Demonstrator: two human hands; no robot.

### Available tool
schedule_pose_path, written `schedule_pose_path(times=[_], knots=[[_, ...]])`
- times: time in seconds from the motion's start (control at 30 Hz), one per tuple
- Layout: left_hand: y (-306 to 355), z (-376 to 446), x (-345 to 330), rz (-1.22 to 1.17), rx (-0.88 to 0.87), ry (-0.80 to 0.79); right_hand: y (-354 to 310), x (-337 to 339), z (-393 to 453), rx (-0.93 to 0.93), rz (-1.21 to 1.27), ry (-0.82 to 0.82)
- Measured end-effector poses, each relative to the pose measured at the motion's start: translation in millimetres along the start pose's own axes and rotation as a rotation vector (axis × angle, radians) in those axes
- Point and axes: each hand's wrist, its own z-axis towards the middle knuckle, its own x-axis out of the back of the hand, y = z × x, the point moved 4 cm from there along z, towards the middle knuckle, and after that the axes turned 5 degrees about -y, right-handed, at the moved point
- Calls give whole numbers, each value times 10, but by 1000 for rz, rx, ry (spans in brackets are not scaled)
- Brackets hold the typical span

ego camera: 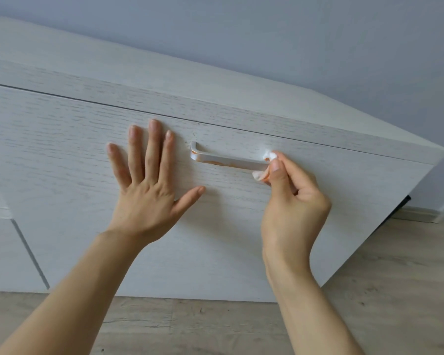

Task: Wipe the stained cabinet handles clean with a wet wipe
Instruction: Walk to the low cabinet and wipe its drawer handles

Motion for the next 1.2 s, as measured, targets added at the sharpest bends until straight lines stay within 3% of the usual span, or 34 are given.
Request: schedule_pose_path(times=[0.17, 0.3, 0.43, 0.6, 0.77, 0.93, 1.1, 1.2], knots=[[5, -3, -5, 11, -1, 2, -17, 7, -2, -12, -36, -2], [0, -16, -5, 4, 15, 19, -104, 22, -204, 129, -73, -70], [11, -6, 10, -14, 17, 29, -87, -5, -180, 145, -11, -18], [20, -2, 14, -37, 18, 44, -140, -4, -94, 399, -257, 54], [17, 2, 21, -29, 13, 54, -112, -23, -154, 644, -509, -11], [16, 1, 3, -13, 21, 59, -163, -161, -186, 782, -548, -65], [6, -3, -6, -5, 19, 72, -142, -86, -136, 707, -498, 19], [19, 0, -2, -1, 11, 91, -143, -149, -160, 735, -525, -25]])
